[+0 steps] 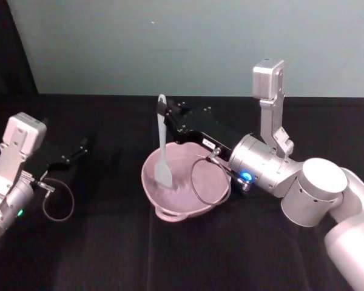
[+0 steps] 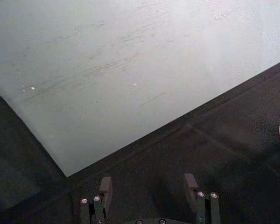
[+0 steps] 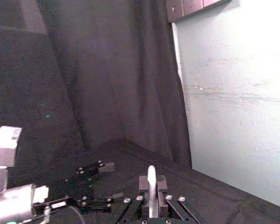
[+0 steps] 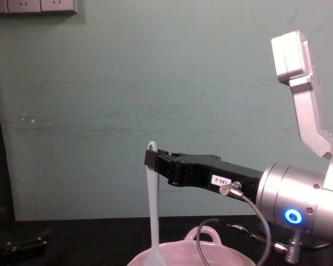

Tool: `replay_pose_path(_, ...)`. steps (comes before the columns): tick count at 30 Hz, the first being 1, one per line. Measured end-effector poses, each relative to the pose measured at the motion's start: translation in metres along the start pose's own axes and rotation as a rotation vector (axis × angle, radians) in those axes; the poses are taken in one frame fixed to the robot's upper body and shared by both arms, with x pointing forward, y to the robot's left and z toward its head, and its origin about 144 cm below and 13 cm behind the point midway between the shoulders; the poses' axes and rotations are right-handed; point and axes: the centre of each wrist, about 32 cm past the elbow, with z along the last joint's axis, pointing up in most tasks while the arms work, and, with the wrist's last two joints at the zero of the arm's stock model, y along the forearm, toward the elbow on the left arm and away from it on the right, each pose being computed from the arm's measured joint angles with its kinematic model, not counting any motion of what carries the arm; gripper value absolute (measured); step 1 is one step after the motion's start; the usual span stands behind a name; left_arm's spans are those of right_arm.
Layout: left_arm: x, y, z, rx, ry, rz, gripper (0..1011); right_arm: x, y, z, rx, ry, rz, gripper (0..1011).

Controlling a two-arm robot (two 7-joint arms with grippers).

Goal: Use the one hand to pick up the spoon and stir the clear water in the bowl.

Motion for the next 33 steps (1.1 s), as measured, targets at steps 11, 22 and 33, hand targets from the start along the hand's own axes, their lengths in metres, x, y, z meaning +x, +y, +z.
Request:
replay_pose_path(11, 0.000, 0.000, 0.000, 0.000, 0.000, 0.000, 1011, 0.023, -0.009, 0.003, 0.013, -0.026, -0.083, 109)
replay_pose_path(22, 0.000, 0.000, 0.000, 0.000, 0.000, 0.000, 1011, 0.035, -0.041, 0.012, 0.000, -0.055, -0.148, 109)
replay_pose_path(33, 0.000, 0.000, 0.000, 0.000, 0.000, 0.000, 1011, 0.008, -0.036, 0.012, -0.041, -0.055, -0.053, 109)
